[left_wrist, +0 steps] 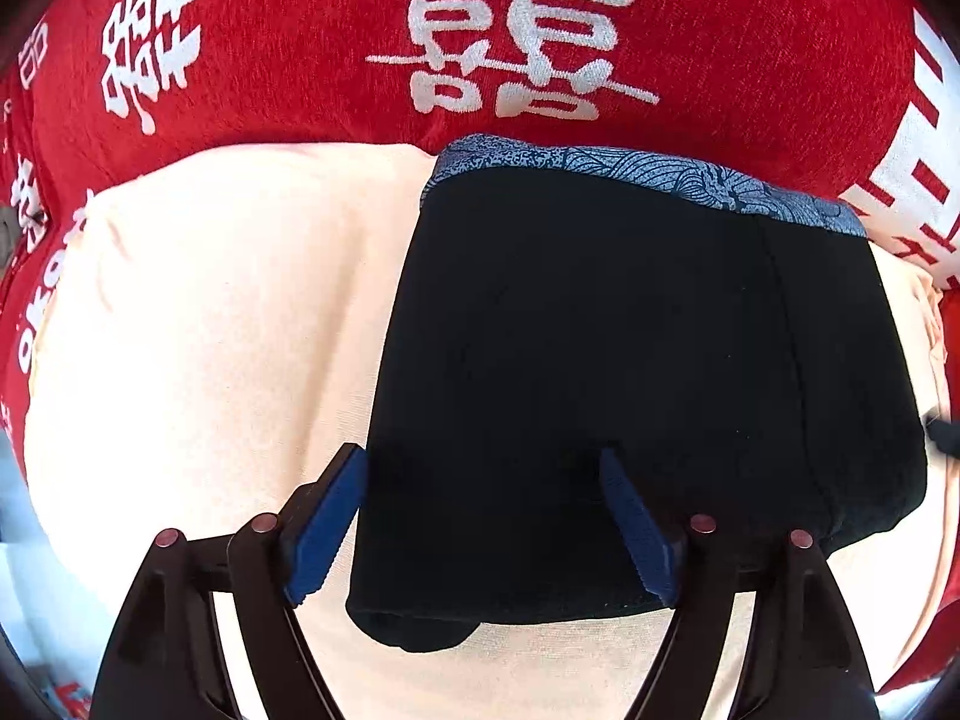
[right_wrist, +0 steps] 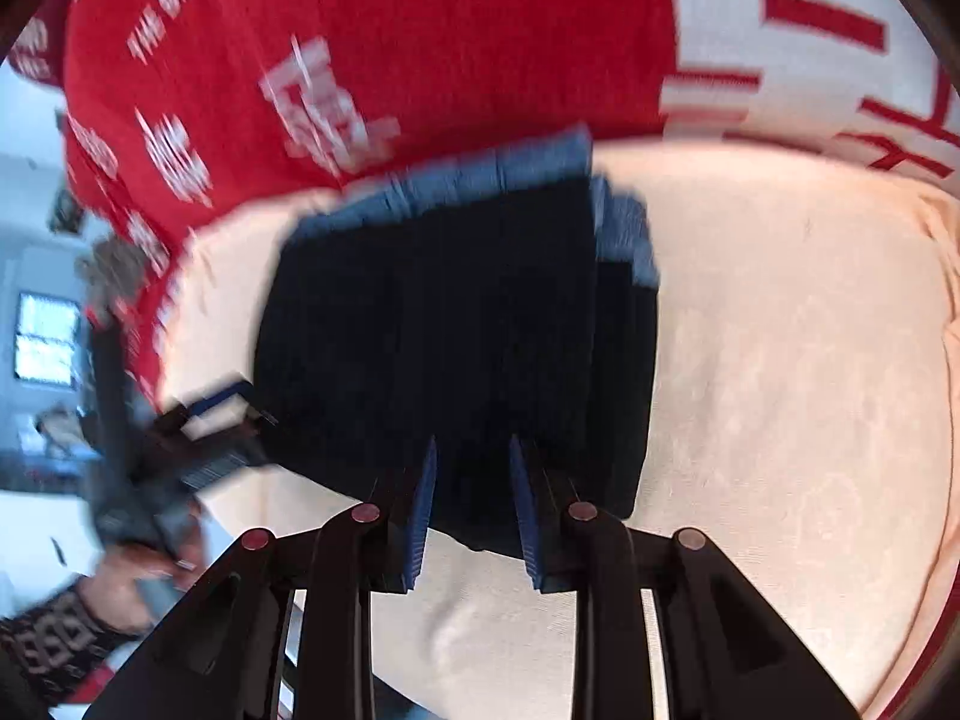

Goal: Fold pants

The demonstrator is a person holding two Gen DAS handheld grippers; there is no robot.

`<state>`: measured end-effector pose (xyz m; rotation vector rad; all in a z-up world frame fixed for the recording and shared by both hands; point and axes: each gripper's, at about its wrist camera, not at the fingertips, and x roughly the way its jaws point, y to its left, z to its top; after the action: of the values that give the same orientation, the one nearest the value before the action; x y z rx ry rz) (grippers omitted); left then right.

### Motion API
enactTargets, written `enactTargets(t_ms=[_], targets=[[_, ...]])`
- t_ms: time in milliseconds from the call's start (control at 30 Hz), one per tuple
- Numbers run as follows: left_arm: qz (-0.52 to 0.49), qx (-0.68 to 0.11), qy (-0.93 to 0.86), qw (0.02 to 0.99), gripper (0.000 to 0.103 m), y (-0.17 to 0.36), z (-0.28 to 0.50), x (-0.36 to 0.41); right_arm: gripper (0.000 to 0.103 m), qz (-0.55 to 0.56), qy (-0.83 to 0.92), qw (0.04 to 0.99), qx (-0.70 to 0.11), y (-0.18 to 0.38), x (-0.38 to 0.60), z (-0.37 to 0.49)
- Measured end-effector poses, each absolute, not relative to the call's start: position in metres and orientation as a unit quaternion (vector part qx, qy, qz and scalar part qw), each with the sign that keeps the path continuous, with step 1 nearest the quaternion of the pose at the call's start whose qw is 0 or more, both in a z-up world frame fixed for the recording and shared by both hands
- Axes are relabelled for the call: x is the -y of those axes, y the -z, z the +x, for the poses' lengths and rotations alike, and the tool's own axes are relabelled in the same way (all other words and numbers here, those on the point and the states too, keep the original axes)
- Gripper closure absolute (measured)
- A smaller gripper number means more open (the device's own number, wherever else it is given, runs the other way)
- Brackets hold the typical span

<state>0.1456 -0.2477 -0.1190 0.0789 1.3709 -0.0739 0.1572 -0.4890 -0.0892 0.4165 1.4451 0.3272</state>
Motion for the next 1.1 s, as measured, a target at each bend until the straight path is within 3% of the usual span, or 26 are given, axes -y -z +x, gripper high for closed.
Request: enactTargets(t_ms=[733, 1067, 1100], targets=[[0.001, -0.652, 0.046, 0.757, 0.019, 0.128, 0.153, 0.236, 0.072, 0.186, -0.139, 0.715, -0.66, 0.108, 0.486, 0.146], [0.021, -0.642, 0.064, 0.764, 0.018, 0.125, 0.15, 0.24, 0.061, 0.184, -0.157, 0.718, -0.653, 0.105, 0.488, 0.141], [0.027, -0.64, 0.068, 0.765, 0.014, 0.125, 0.15, 0.241, 0.061, 0.182, -0.159, 0.719, -0.652, 0.104, 0.488, 0.14]])
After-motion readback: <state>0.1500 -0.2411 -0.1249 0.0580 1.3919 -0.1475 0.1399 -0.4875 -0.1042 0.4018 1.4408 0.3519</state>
